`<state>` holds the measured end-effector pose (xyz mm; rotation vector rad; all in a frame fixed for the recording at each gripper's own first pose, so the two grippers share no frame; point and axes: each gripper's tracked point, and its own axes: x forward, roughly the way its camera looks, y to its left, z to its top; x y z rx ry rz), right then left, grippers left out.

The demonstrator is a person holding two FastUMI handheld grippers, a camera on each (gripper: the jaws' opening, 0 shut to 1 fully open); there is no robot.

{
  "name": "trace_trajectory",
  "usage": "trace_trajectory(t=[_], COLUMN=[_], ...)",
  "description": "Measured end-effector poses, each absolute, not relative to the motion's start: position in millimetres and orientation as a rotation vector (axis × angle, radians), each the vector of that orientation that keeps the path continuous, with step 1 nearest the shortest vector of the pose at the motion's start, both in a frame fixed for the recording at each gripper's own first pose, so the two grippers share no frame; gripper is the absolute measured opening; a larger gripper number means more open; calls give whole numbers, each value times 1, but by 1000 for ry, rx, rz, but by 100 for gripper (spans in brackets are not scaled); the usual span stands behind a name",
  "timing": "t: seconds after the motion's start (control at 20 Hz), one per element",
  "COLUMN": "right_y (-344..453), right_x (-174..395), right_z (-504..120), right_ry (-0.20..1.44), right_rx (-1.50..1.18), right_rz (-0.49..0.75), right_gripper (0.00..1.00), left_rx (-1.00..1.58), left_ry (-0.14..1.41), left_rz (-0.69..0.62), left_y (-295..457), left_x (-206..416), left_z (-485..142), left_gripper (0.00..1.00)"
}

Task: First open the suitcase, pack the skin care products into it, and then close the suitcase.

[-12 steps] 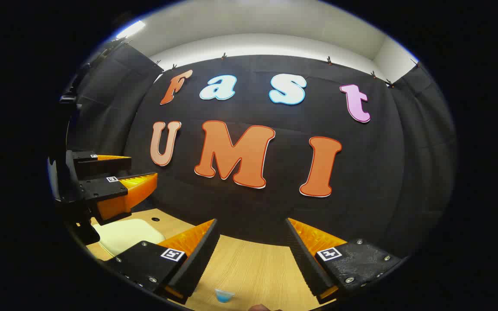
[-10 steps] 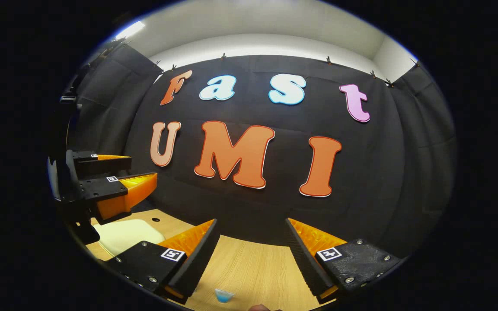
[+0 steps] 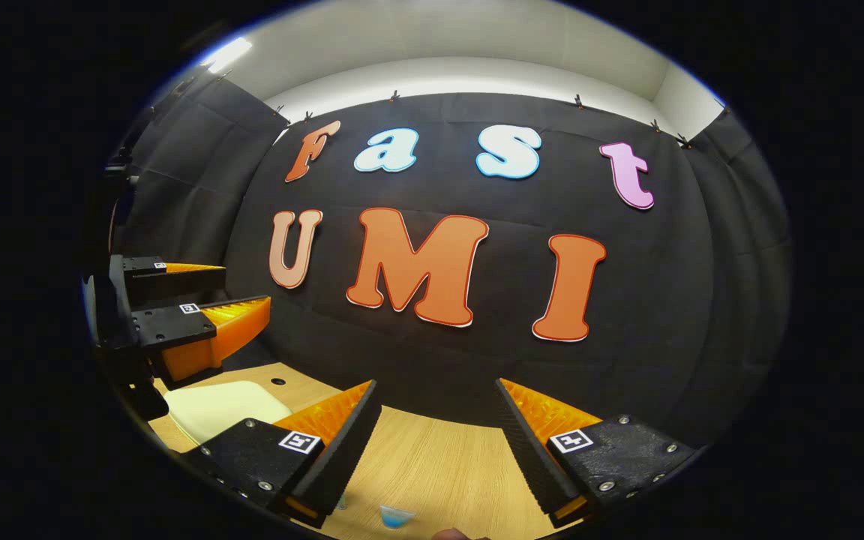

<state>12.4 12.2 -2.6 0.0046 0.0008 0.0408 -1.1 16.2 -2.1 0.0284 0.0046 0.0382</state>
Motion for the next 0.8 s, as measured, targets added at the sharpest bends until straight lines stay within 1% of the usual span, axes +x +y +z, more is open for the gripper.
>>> trace_trajectory(t=[0.1, 0.15, 0.25, 0.3, 0.35, 0.4, 0.55, 0.75, 0.8], right_y=[13, 14, 15, 15, 16, 16, 14, 8, 4], right_x=[13, 13, 14, 14, 13, 13, 14, 15, 14], right_z=[-4, -4, -6, -7, -7, -6, -5, -7, -8], right_ry=[2, 4, 11, 12, 13, 12, 8, 15, 17], right_rx=[4, 4, 8, 9, 12, 12, 8, 3, 0], right_rz=[41, 39, 36, 32, 32, 27, 20, 7, 1], right_gripper=[95, 95, 95, 95, 95, 95, 95, 95, 95], left_rx=[28, 28, 34, 38, 42, 46, 65, 107, 123], left_ry=[7, 9, 8, 7, 5, 5, 8, 31, 44], left_rz=[38, 33, 28, 26, 21, 19, 11, -15, -31], left_y=[17, 15, 16, 15, 15, 14, 13, 5, 1], left_x=[-2, -1, 1, 0, 0, -1, 3, 2, 2], left_z=[-3, -3, -4, -5, -5, -5, -9, -23, -29], left_gripper=[100, 98, 98, 100, 98, 100, 100, 100, 98])
